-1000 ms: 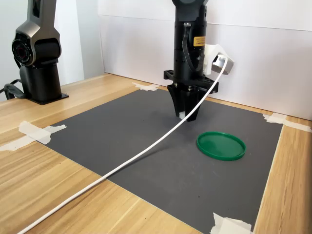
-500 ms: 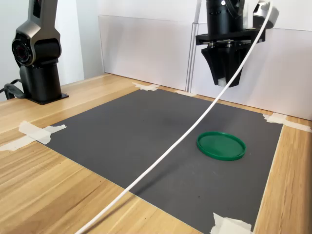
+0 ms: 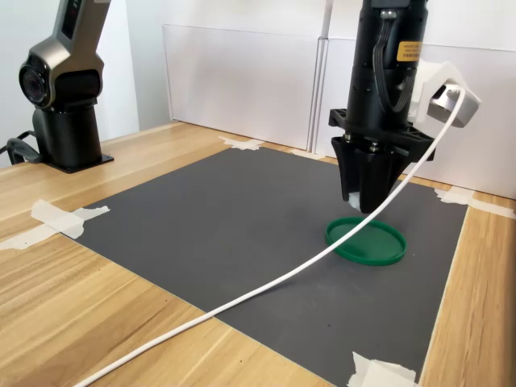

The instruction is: Grasp a white terminal and put it in the green lid.

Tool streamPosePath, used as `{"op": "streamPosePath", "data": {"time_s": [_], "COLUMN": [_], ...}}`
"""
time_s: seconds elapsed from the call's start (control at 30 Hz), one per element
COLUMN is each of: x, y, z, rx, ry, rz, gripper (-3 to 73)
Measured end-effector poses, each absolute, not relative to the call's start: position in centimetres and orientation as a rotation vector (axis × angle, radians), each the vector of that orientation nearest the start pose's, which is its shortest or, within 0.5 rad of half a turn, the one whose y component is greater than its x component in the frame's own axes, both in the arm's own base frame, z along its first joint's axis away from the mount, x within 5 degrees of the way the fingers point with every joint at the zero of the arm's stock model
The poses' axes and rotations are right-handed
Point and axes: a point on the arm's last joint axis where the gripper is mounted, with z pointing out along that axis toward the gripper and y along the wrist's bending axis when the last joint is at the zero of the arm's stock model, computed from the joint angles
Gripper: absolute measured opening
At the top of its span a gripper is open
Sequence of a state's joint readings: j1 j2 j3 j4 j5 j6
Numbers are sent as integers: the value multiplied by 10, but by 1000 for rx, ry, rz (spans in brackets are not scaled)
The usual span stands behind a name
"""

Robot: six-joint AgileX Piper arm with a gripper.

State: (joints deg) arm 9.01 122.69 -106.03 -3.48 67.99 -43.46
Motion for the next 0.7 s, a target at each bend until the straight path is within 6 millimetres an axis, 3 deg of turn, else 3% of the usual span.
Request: {"op": "streamPosePath", "data": {"time_s": [0.4, 0.47, 0.7], "x": [451, 451, 451], "y": [65, 65, 65], "z": [217, 217, 217], "rx": [-1344, -1343, -1346], "ry": [2650, 2648, 2648], "rz": [-190, -190, -192], "gripper": [289, 328, 592]}}
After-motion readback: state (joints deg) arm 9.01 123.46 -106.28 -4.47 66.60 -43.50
